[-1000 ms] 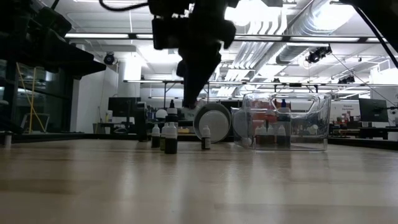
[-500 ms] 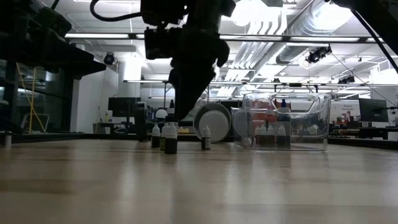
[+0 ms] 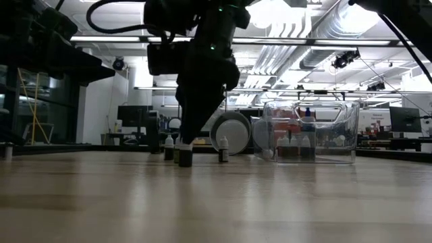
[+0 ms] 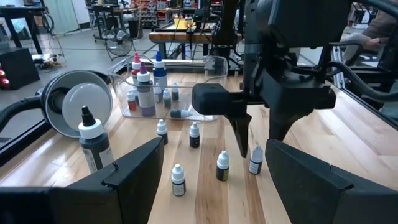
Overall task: Pick & Place food coloring
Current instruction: Put the small green food coloring bottle into the transparent bin
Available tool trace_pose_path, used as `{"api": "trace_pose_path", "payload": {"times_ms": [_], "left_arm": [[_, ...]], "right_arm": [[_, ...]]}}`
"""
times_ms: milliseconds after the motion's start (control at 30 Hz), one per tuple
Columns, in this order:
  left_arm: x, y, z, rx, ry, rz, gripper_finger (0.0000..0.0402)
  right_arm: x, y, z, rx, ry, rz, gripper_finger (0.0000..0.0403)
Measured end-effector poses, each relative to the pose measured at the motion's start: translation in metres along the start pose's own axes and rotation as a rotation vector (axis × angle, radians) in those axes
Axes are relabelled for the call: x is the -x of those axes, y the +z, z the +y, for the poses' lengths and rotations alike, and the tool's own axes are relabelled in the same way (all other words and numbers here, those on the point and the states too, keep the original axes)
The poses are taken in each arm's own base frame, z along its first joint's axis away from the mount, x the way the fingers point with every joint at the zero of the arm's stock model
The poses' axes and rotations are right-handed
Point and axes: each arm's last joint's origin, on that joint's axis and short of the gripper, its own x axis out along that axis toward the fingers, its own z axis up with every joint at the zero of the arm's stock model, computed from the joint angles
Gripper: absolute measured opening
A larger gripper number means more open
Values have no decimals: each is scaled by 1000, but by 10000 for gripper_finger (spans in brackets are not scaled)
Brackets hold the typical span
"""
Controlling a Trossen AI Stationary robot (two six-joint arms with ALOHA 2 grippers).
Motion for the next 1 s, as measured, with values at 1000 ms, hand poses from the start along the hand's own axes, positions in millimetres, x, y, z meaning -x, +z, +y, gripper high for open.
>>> {"api": "trace_pose_path", "payload": {"times_ms": [1000], "left_arm": [[0,0,0,0,8,1,278]], "right_arm": [[-4,-1,-1,-54,9,-7,124]]}}
